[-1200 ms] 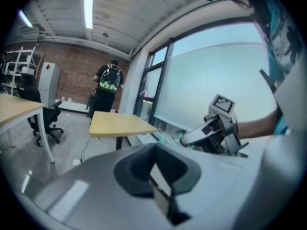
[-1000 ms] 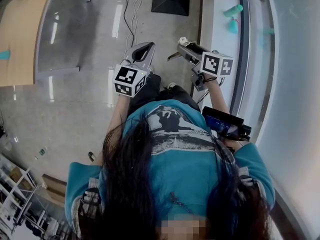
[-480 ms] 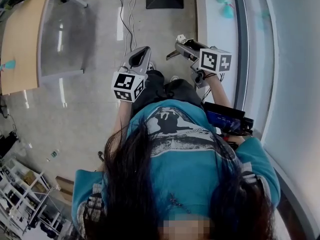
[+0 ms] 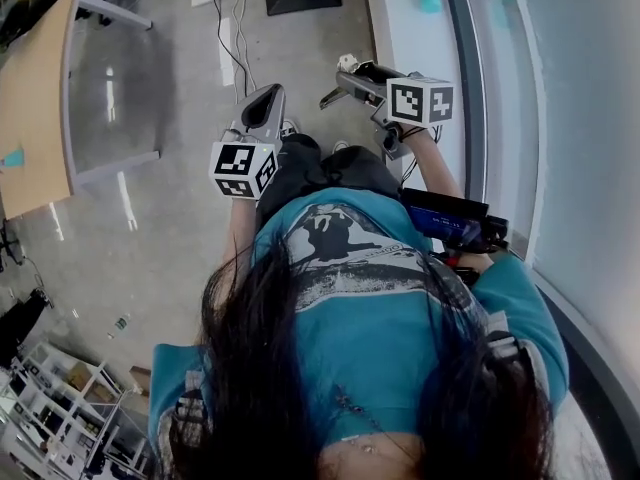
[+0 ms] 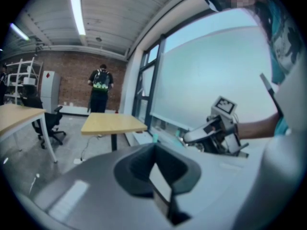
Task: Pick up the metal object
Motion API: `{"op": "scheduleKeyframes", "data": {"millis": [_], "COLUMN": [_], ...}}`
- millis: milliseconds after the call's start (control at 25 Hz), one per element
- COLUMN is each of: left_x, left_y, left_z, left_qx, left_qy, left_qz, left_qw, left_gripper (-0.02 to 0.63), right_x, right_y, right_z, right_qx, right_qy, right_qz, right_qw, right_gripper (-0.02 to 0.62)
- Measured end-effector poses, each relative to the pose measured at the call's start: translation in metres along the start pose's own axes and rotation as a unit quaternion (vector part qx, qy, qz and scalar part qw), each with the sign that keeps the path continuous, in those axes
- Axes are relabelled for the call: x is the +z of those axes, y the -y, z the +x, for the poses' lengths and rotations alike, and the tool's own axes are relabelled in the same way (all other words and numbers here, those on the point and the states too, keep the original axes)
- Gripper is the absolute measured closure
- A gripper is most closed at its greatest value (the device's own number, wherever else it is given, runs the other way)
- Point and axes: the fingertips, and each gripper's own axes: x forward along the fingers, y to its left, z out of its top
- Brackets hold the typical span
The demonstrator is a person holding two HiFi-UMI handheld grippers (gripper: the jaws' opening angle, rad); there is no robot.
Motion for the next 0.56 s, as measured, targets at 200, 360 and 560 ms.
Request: {"op": "scheduleKeyframes", "data": {"millis": [200, 360, 560], "left_x": [-0.0023, -0.0020, -0.0022], "left_y": [-0.0014, -0.0035, -0.0039], "left_z": [0.0000, -0.0023, -0.0033], "left_qx": [0.003, 0.005, 0.007], "left_qy": [0.002, 0.003, 0.002], "left_qz": [-0.002, -0.003, -0.003], "left_qw": [1.0000, 1.0000, 1.0000], "left_gripper": [0.603, 0.603, 0.603], "right_x": [-0.0012, -0.0009, -0.0012], "right_y": [0.0015, -0.0002, -0.0011], "right_z": [-0.0005, 0.0006, 0.0009], "right_qx": [-0.002, -0.001, 0.001], "right_qy": [0.000, -0.002, -0.002], "right_qz": [-0.001, -0.004, -0.003], "right_qw": [1.000, 1.000, 1.000], "right_gripper": [0.296, 0.296, 0.296]}}
